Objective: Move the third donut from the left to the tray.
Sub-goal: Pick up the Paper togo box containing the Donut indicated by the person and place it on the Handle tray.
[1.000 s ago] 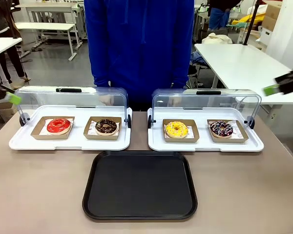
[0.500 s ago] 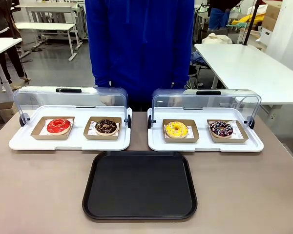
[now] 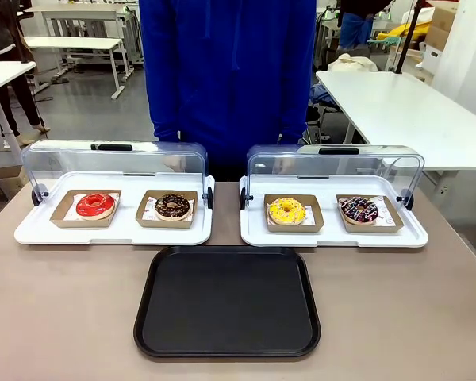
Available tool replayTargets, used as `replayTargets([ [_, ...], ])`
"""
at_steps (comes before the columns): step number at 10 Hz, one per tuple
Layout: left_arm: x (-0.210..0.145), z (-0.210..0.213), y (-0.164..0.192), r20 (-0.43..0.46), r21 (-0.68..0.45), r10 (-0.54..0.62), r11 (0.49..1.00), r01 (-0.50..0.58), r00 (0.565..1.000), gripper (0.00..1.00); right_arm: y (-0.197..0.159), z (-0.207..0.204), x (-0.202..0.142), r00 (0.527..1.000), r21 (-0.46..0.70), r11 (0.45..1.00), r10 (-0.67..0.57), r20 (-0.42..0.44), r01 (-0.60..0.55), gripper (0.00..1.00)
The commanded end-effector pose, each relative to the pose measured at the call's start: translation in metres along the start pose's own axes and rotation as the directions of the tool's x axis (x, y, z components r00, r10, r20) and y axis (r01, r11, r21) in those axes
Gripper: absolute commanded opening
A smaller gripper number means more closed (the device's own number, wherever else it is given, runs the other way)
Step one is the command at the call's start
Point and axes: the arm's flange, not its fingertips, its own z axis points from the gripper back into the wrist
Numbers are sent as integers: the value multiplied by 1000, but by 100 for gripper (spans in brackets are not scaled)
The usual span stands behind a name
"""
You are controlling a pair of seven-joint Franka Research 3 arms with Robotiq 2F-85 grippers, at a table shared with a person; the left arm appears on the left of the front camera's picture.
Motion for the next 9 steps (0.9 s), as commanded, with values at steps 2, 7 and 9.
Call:
replayTargets([
  [2,-3,3,0,12,-9,-9,1000,9,1000,100,1,4,2,1000,3,1000,20,3,-20,100],
  [7,-3,3,0,12,-9,-9,1000,9,1000,100,1,4,2,1000,3,1000,20,3,-20,100],
  [9,-3,3,0,12,-9,-9,1000,9,1000,100,1,4,2,1000,3,1000,20,3,-20,100],
])
